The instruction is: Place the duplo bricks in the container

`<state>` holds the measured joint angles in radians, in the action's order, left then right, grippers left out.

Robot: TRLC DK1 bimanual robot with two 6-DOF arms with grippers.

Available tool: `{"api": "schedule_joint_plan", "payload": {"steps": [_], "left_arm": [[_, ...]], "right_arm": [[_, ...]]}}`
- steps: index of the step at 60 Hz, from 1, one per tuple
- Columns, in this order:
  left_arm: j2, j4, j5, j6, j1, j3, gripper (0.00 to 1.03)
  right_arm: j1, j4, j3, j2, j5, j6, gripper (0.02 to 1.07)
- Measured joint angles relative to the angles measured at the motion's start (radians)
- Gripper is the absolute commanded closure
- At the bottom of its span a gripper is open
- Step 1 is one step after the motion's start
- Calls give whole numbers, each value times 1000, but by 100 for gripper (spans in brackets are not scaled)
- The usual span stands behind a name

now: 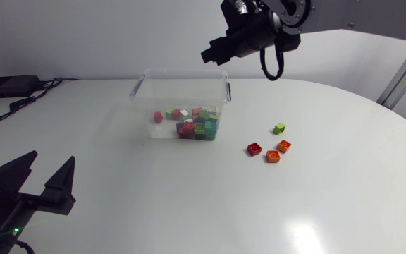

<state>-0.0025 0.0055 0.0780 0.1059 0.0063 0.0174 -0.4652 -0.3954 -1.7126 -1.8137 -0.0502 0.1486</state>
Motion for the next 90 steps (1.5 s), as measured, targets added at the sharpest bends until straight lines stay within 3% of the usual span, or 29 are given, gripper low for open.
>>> {"api": "schedule_joint_plan", "payload": {"steps": [16,19,22,25,44,60,71,90], "left_arm": [[0,0,0,0,0,0,5],[0,0,0,0,0,0,5],[0,0,0,0,0,0,5],[0,0,0,0,0,0,5],[0,0,0,0,0,0,5],[0,0,0,0,0,0,5],[0,0,0,0,0,0,5],[0,0,0,0,0,0,5]], "right_arm": [[-32,79,-51,-140,0,-19,69],[-40,83,-59,-164,6,-22,56],[-51,84,-77,-206,29,-22,14],[-57,77,-95,-224,39,-22,7],[3,23,-102,-175,34,-22,7],[227,-114,-43,-16,-6,-4,7],[343,-217,0,-32,-14,84,7],[418,-301,23,-196,6,192,7]]}}
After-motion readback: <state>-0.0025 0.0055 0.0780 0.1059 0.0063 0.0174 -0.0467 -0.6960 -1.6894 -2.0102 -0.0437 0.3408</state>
